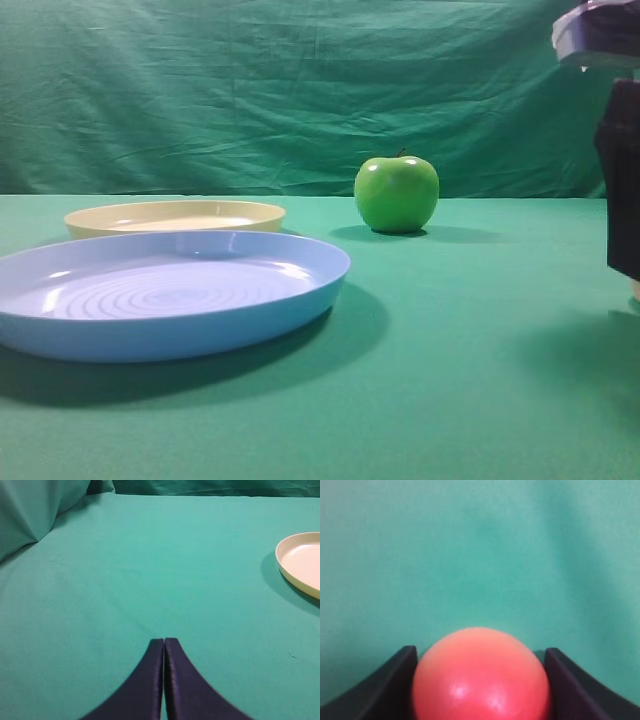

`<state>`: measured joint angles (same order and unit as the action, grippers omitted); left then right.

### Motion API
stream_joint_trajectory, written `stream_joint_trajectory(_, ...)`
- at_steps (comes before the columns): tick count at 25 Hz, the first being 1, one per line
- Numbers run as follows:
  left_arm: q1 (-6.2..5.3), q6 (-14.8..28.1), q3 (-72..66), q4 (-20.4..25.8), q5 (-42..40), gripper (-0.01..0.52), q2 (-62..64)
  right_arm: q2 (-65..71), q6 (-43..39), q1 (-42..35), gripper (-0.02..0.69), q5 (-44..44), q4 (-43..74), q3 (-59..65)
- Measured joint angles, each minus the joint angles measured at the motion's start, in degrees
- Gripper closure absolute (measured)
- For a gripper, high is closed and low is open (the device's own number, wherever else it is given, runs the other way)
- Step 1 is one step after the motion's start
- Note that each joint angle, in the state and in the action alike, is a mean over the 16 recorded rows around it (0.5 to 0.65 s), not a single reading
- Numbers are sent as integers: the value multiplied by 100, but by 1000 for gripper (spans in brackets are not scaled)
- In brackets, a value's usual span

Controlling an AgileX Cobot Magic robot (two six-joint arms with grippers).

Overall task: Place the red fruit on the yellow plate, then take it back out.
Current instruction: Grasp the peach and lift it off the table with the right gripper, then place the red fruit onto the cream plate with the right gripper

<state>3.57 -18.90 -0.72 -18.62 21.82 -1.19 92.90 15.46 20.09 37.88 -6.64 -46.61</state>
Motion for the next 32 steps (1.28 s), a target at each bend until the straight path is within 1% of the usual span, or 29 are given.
stream_joint_trajectory(5, 0, 0, 0, 0, 0, 514, 0, 41, 1, 72, 406, 384, -4, -564)
stream_joint_trajectory(7, 0, 0, 0, 0, 0, 514, 0, 47, 5, 140, 441, 536, -12, -883)
stream_joint_trajectory(9, 0, 0, 0, 0, 0, 514, 0, 59, 9, 249, 461, 665, -29, -1255)
stream_joint_trajectory(16, 0, 0, 0, 0, 0, 514, 0, 446, 96, 965, 474, 810, -123, -2977)
stream_joint_trajectory(24, 0, 0, 0, 0, 0, 514, 0, 1690, 253, 1915, 473, 540, -235, -4801)
stream_joint_trajectory(28, 0, 0, 0, 0, 0, 514, 0, 2457, 324, 2192, 473, 400, -280, -5456)
stream_joint_trajectory(32, 0, 0, 0, 0, 0, 514, 0, 3094, 450, 2339, 473, 217, -369, -5853)
